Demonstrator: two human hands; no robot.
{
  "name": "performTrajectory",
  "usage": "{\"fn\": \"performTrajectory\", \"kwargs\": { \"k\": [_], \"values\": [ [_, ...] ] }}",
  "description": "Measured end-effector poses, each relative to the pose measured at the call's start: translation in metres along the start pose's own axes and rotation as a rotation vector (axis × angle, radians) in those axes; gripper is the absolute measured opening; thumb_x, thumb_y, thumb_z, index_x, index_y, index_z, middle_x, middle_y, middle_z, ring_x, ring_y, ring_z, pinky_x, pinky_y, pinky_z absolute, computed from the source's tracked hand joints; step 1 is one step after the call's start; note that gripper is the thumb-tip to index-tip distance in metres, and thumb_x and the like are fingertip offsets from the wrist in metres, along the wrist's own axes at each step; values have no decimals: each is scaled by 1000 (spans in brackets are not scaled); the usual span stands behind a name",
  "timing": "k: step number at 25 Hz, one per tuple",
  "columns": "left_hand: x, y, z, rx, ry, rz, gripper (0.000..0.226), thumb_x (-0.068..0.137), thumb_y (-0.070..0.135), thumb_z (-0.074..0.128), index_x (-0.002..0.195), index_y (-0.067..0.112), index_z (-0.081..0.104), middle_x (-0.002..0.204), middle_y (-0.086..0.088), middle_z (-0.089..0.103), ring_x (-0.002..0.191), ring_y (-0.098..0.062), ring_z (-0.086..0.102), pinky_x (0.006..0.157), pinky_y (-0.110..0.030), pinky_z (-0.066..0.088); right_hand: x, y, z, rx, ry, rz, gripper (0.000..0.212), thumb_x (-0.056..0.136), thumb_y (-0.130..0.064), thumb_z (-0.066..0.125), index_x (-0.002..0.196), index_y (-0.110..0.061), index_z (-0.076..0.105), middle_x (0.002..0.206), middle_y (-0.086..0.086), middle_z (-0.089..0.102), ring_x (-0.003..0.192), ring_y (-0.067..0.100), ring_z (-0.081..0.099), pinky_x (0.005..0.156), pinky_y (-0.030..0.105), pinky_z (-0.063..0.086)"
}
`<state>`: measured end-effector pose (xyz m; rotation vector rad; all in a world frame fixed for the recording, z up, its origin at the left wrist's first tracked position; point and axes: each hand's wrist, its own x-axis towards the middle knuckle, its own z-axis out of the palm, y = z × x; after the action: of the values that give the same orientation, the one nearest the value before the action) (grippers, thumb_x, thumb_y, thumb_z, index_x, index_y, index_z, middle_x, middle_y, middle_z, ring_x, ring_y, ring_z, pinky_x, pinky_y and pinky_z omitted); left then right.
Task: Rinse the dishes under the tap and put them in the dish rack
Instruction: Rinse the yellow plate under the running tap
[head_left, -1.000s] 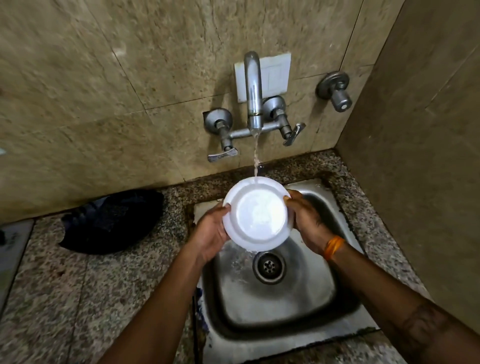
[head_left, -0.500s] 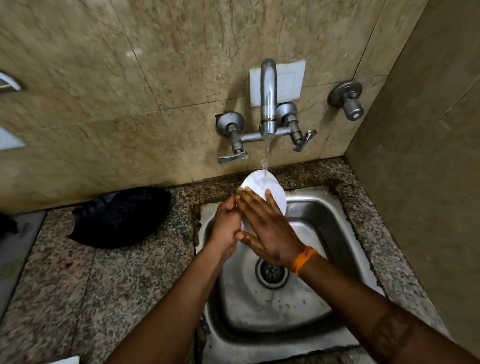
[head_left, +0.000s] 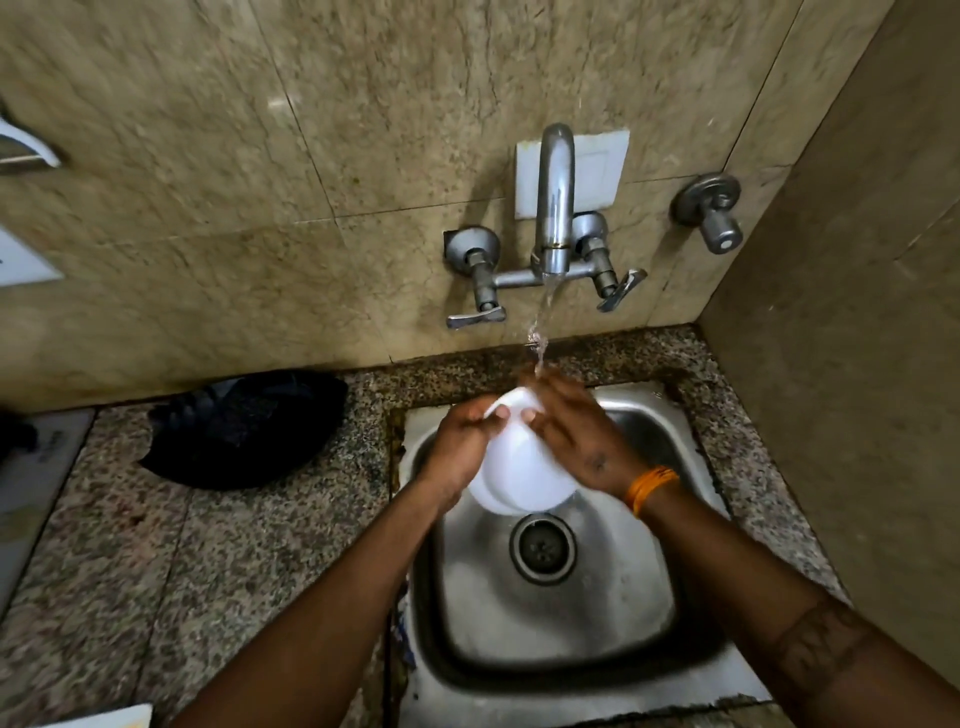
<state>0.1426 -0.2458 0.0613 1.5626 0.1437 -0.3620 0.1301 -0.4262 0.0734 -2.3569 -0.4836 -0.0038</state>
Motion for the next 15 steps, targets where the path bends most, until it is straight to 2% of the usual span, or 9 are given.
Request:
{"fn": "performTrajectory", "kwargs": {
  "k": [2,3,4,6,7,9,11,13,15],
  "values": [
    [7,8,1,64,-141,70,17,94,20,62,93,23,80,94,4,77,87,-13,68,85,-33,52,5,9,-21,115,47,190,32,106,-38,50,116,-12,67,114,13,71,109,29,65,99,47,50],
    [12,14,4,91,-180,124,17,95,19,61,97,17,77,97,-3,75,90,-17,66,85,-35,51,4,12,-26,167,90,251,32,104,-39,53,101,-11,67,97,10,73,94,28,68,86,50,53],
    [19,20,7,178,-174,203,18,96,19,58,101,9,74,99,-9,72,93,-20,64,85,-38,51,2,14,-27,234,149,297,34,103,-40,57,94,-9,68,88,8,73,88,28,69,80,51,54],
    [32,29,23,596,0,411,29,100,24,51,111,6,70,110,-16,71,104,-30,65,91,-42,49,-2,6,-20,347,329,374,38,101,-43,59,87,-9,69,80,3,73,81,22,69,75,49,56],
    [35,33,37,789,99,460,36,103,27,45,125,8,67,126,-17,67,118,-35,61,100,-42,46,-3,0,-13,337,444,402,42,102,-45,56,81,-11,66,74,1,69,73,17,65,69,46,54],
    [32,39,70,877,186,308,52,107,39,34,153,16,44,159,-15,42,147,-34,36,120,-45,30,0,-11,-1,316,674,490,45,105,-45,46,72,-18,59,65,-4,61,61,10,55,60,38,46],
    [34,47,96,734,244,114,73,100,63,24,158,20,32,166,-13,31,151,-35,29,123,-49,25,2,-18,3,310,794,533,47,108,-42,42,70,-20,59,64,-6,61,58,7,54,57,33,41],
    [44,52,97,608,282,-14,85,93,77,21,150,19,46,155,-15,48,140,-37,47,115,-47,37,-3,-18,3,277,833,529,49,107,-41,44,66,-17,55,60,-6,57,55,7,50,55,33,39],
    [58,58,81,603,275,-113,80,97,74,23,132,14,64,135,-20,64,122,-38,61,99,-42,46,-10,-18,2,340,875,528,50,105,-45,49,60,-22,52,54,-9,53,51,2,43,52,28,36]
  ]
}}
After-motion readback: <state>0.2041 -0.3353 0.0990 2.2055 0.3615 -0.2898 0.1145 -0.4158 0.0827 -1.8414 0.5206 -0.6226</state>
